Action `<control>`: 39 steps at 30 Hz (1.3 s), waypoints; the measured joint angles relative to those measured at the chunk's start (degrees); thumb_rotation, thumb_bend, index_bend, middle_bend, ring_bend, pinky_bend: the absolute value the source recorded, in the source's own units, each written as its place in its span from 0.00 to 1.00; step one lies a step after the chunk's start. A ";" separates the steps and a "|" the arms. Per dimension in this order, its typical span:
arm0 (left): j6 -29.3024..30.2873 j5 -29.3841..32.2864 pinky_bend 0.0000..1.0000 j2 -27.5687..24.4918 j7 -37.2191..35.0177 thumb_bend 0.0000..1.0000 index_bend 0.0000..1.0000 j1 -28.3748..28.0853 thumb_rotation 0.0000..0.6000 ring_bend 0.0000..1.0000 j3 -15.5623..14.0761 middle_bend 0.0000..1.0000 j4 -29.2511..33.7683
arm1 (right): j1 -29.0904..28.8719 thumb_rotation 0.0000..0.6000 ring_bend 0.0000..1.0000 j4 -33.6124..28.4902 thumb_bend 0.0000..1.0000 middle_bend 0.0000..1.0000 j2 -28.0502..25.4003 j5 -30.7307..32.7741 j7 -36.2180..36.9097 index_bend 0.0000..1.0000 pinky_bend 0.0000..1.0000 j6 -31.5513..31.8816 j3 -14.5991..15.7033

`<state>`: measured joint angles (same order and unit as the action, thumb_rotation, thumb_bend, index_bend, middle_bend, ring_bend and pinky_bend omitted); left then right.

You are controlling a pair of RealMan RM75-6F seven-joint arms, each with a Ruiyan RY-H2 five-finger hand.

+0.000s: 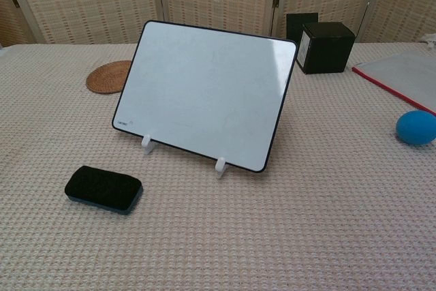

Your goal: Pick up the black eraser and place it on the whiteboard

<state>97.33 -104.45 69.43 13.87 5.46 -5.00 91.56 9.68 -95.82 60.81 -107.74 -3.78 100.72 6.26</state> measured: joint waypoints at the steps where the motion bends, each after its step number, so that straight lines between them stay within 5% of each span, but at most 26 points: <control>1: 0.03 -0.06 0.00 0.00 -0.05 0.17 0.05 -0.01 1.00 0.00 -0.01 0.00 -0.01 | 0.00 1.00 0.00 0.00 0.33 0.00 0.03 -0.01 -0.09 0.00 0.00 -0.05 0.01; 6: -0.31 -1.45 0.00 -0.15 -0.69 0.17 0.05 -0.42 1.00 0.00 -0.61 0.02 -0.13 | -0.14 1.00 0.01 -0.16 0.34 0.00 0.11 0.21 -0.40 0.00 0.00 -0.61 -0.01; 9: -1.03 -3.73 0.09 -0.28 -1.53 0.17 0.05 -1.32 1.00 0.05 -1.35 0.10 -0.66 | -0.23 1.00 0.01 -0.27 0.33 0.00 0.28 0.53 -0.86 0.00 0.00 -1.01 -0.11; 11: -2.67 -5.34 0.25 -0.52 -1.44 0.17 0.06 -2.29 1.00 0.18 -1.97 0.25 -0.86 | -0.24 1.00 0.01 -0.41 0.33 0.00 0.53 0.76 -1.44 0.00 0.00 -1.22 -0.22; 13: -5.07 -5.96 0.53 -0.86 -0.09 0.19 0.10 -3.21 1.00 0.45 -2.40 0.54 -0.38 | -0.14 1.00 0.01 -0.53 0.33 0.00 1.02 1.00 -2.71 0.00 0.00 -1.31 -0.42; 15: -7.71 -6.01 0.68 -1.17 2.71 0.20 0.15 -4.08 1.00 0.61 -2.54 0.73 1.10 | -0.05 1.00 0.01 -0.66 0.33 0.00 1.71 1.09 -4.69 0.00 0.00 -1.60 -0.55; 20: -15.97 -5.50 0.95 -1.44 10.16 0.21 0.26 -7.49 1.00 0.91 -2.02 0.99 6.40 | -0.15 1.00 0.01 -1.19 0.33 0.00 3.10 1.32 -8.82 0.00 0.00 -3.74 -0.52; 23: -21.89 -3.87 1.00 -1.37 11.75 0.21 0.28 -10.42 1.00 1.00 -1.12 1.00 9.69 | -0.26 1.00 0.01 -1.52 0.33 0.00 3.55 1.58 -10.05 0.00 0.00 -4.58 -0.47; 30: -33.50 5.53 1.00 -0.81 16.77 0.21 0.31 -16.80 1.00 1.00 2.60 1.00 15.55 | -0.61 1.00 0.02 -2.14 0.33 0.00 3.96 2.54 -11.53 0.00 0.00 -6.17 -0.52; 39: -41.26 17.64 1.00 1.19 23.81 0.24 0.26 -23.73 1.00 1.00 7.60 1.00 18.66 | -2.09 1.00 0.02 -3.89 0.33 0.00 3.40 6.69 -11.63 0.00 0.00 -10.01 -1.36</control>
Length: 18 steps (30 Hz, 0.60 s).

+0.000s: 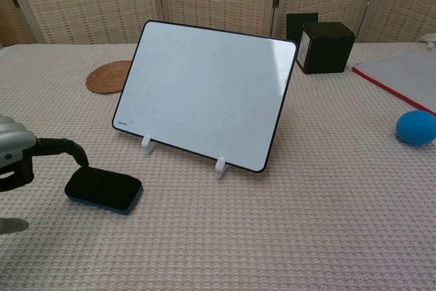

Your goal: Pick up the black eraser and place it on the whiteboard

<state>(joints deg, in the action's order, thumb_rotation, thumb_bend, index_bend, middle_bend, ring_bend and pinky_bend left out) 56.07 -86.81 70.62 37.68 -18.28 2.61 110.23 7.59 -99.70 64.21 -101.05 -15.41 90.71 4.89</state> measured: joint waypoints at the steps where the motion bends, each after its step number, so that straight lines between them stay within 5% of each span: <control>1: -0.38 0.89 1.00 0.29 0.41 0.24 0.26 -0.51 1.00 1.00 0.31 1.00 -0.02 | -0.15 1.00 0.02 -0.13 0.33 0.00 -0.08 0.32 0.01 0.00 0.00 -0.26 -0.10; 18: -5.31 18.03 1.00 6.82 7.40 0.28 0.27 -10.81 1.00 1.00 2.91 1.00 -3.56 | -1.59 1.00 0.02 -1.27 0.33 0.00 -0.99 4.41 0.89 0.00 0.00 -2.46 -1.16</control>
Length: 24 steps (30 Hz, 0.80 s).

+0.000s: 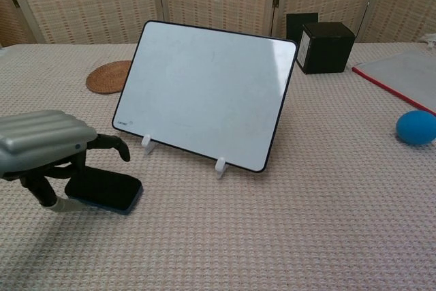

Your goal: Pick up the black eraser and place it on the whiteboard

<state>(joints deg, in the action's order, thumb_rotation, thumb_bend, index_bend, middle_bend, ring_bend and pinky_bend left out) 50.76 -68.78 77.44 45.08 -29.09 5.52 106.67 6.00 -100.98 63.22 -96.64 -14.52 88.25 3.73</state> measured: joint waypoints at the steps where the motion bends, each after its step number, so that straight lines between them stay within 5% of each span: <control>1: -0.15 0.71 1.00 0.22 0.22 0.28 0.27 -0.46 1.00 1.00 -0.02 1.00 -0.28 | -0.02 1.00 0.02 -0.02 0.33 0.00 -0.03 0.17 0.06 0.00 0.00 0.00 -0.05; 14: -0.75 9.70 1.00 2.25 1.92 0.28 0.29 -6.09 1.00 1.00 -1.58 1.00 -3.58 | -0.70 1.00 0.03 -0.29 0.33 0.00 -0.39 1.87 0.58 0.00 0.00 -1.06 -0.28; 24: 0.77 7.09 1.00 3.81 -2.05 0.32 0.60 -7.43 1.00 1.00 -3.00 1.00 -7.08 | -0.84 1.00 0.03 -0.42 0.33 0.00 -0.38 1.98 0.36 0.00 0.00 -1.02 -0.06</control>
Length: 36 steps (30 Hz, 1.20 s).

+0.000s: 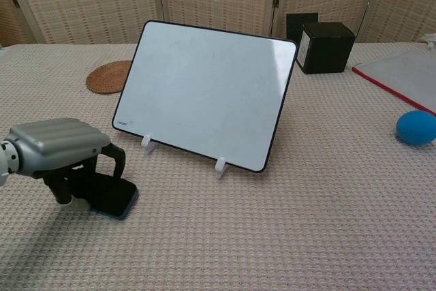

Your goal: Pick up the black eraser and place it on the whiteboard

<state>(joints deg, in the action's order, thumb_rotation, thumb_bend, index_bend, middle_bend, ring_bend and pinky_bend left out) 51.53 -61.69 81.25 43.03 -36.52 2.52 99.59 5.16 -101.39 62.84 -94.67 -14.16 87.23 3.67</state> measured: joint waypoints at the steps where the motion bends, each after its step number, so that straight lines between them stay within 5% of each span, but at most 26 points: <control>1: 0.38 -0.84 1.00 0.18 -0.54 0.33 0.63 0.04 1.00 1.00 -0.11 1.00 -0.29 | 0.00 1.00 0.03 -0.01 0.33 0.00 0.00 -0.04 0.00 0.00 0.00 0.03 0.03; 8: 5.42 -8.18 1.00 1.05 -4.95 0.39 0.70 1.26 1.00 1.00 -1.08 1.00 -1.65 | 0.20 1.00 0.03 0.05 0.33 0.00 -0.06 -0.55 0.21 0.00 0.00 0.71 0.29; 19: 24.27 -25.86 1.00 8.44 -9.27 0.39 0.71 4.87 1.00 1.00 0.36 1.00 -7.99 | 0.26 1.00 0.03 0.02 0.33 0.00 -0.16 -1.17 0.48 0.00 0.00 0.99 0.76; 36: 25.61 -30.63 1.00 30.69 -3.43 0.39 0.71 -4.07 1.00 1.00 9.89 1.00 -30.77 | 1.13 1.00 0.03 0.07 0.33 0.00 -2.12 -0.45 5.31 0.00 0.00 3.13 0.61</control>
<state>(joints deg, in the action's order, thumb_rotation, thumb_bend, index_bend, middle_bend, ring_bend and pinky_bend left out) 77.14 -92.32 111.93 39.60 -40.59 12.40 68.83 6.30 -101.32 60.72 -95.12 -8.85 90.36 4.28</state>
